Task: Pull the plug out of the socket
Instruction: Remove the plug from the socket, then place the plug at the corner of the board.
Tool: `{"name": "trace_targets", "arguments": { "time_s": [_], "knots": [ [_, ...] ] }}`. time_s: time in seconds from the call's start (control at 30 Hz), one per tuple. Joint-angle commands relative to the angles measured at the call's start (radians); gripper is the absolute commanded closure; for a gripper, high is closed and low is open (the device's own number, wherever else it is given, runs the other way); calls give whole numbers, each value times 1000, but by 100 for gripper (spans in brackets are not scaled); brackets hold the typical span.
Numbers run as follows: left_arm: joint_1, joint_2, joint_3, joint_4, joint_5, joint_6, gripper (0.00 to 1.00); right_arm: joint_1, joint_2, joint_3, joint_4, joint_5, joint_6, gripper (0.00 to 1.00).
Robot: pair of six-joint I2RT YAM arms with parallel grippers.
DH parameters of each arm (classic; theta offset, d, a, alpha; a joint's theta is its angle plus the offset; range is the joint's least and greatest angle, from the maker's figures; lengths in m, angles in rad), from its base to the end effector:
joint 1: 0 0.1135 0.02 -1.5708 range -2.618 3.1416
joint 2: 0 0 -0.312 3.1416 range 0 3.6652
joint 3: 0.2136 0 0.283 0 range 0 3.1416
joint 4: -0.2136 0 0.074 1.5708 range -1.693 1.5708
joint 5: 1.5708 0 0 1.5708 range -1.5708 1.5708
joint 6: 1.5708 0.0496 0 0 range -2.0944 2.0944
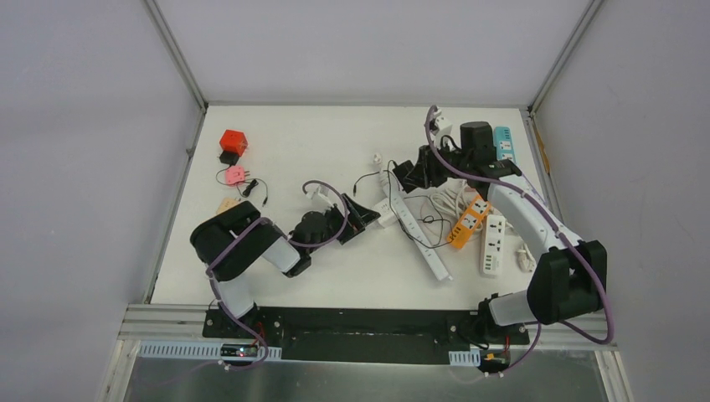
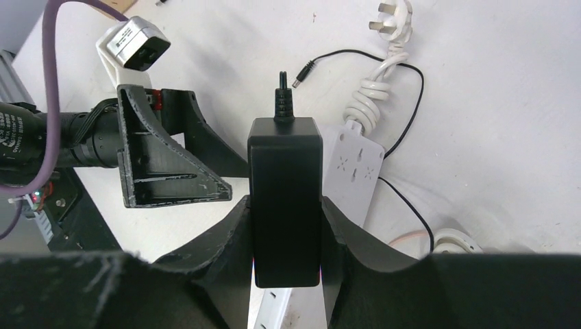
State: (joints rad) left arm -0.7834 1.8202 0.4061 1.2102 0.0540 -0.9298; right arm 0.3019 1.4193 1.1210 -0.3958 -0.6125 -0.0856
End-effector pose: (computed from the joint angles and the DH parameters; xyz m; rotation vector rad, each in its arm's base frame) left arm 0.2251 -0.2280 0.1270 -0.1005 1.9609 -1.2427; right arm 0.3190 0.1292 0.3247 -0.7476 2.1075 0.8073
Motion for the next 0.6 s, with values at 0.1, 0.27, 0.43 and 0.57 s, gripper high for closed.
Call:
{"name": "trace_targets", "arguments": {
  "time_s": [0.1, 0.27, 0.43, 0.57],
  "knots": [
    [15, -293, -55, -216, -23, 309, 1, -57, -89, -12, 100, -171, 26, 100],
    [17, -546, -53, -458, -123, 484, 1, -86, -106, -42, 157, -281, 57, 100],
    [19, -741, -86, -515, -246, 502, 1, -91, -106, -63, 200, -363, 69, 100],
    [24, -825, -94, -477, -94, 567, 1, -90, -104, -79, 232, -429, 67, 100]
  ]
}}
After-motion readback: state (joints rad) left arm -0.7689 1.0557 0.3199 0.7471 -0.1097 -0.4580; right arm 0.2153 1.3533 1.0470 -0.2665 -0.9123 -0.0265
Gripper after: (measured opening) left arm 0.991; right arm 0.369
